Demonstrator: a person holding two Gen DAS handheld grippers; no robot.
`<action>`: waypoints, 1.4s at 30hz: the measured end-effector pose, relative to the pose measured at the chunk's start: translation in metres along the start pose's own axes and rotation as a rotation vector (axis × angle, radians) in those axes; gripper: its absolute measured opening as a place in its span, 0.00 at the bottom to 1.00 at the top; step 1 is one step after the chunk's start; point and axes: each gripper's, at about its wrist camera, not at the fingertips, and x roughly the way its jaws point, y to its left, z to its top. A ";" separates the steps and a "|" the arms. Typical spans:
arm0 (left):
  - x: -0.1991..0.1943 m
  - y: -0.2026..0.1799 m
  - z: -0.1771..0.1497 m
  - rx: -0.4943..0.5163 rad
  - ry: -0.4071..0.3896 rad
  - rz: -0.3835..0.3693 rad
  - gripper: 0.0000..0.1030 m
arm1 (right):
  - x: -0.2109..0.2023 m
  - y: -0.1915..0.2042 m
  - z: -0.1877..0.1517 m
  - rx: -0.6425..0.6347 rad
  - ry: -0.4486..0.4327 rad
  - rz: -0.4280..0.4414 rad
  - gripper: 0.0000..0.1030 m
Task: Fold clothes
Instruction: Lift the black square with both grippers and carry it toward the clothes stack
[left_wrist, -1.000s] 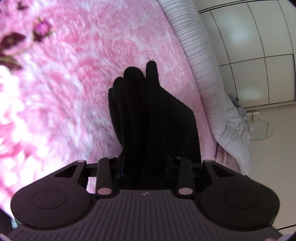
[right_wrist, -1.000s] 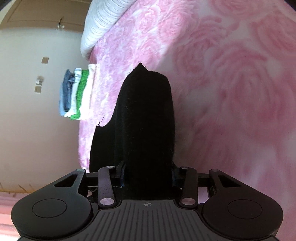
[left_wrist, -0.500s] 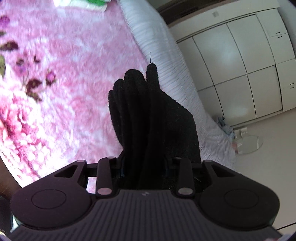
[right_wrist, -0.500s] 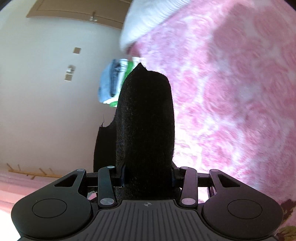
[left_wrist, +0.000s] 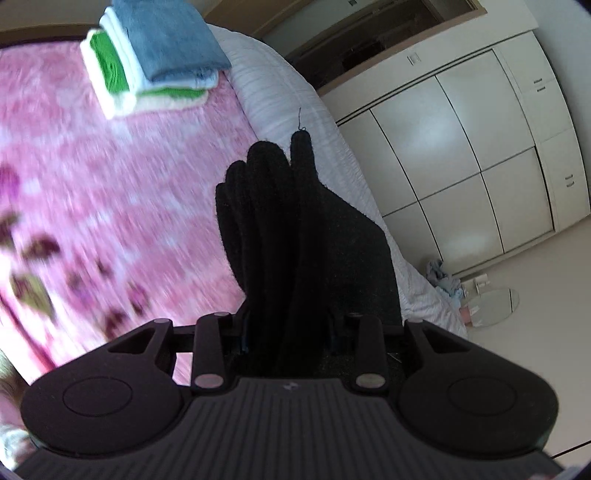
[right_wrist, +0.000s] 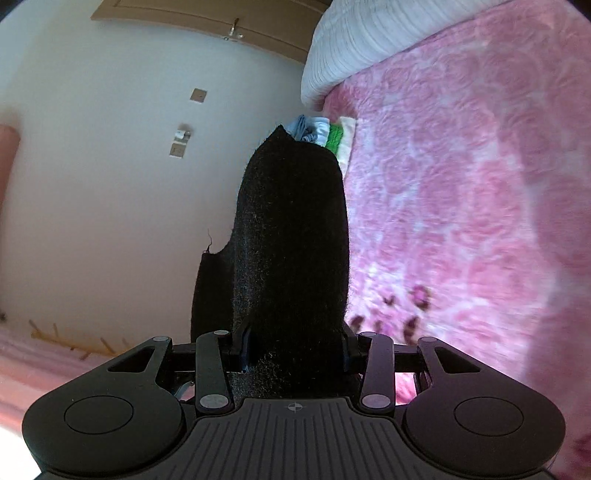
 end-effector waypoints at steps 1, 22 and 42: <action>-0.003 0.014 0.023 0.000 0.017 -0.001 0.29 | 0.022 0.005 0.002 0.008 -0.017 -0.001 0.39; 0.019 0.085 0.258 0.130 0.186 -0.069 0.29 | 0.216 0.102 0.037 0.187 -0.280 -0.048 0.39; 0.050 0.139 0.439 0.270 0.218 -0.079 0.29 | 0.337 0.134 0.102 0.229 -0.414 -0.015 0.40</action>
